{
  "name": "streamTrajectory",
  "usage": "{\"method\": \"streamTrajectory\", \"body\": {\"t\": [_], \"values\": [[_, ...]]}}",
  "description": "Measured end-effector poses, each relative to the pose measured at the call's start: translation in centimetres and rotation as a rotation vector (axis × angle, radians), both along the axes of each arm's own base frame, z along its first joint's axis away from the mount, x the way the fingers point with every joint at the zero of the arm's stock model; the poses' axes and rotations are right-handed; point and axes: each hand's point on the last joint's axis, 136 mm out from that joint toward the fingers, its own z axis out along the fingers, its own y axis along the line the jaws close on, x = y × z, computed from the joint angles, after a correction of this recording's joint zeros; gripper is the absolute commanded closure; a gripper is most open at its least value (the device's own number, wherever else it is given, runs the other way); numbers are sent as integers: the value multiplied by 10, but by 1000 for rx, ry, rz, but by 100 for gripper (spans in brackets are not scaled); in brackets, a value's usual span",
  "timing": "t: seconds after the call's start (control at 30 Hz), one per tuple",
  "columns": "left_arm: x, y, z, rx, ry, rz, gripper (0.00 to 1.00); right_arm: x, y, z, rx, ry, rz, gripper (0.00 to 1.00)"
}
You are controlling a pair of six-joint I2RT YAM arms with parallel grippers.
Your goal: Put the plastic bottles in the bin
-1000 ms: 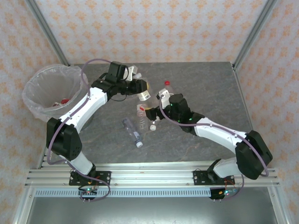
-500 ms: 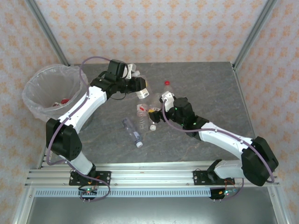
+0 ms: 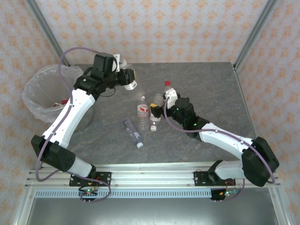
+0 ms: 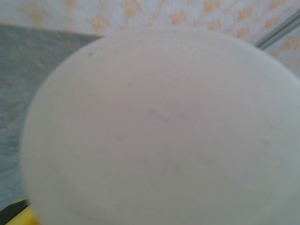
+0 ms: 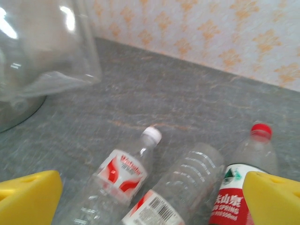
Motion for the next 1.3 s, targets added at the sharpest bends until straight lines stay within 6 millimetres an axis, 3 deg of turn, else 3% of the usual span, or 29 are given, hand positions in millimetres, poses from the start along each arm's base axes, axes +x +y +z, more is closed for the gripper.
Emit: {"method": "streamTrajectory", "body": {"t": [0.2,0.43,0.8,1.3], "values": [[-8,46,38,46,-116,163,69,16,-17,0,-12,-29,-133,1],[-9,90,66,89,-199,308,69,22,-27,1,19,-38,-212,1],[-25,128,124,173,-364,414,68,28,-40,-1,34,-47,-301,1],[-49,238,134,398,-346,780,66,30,-30,-8,74,29,-260,1]]}}
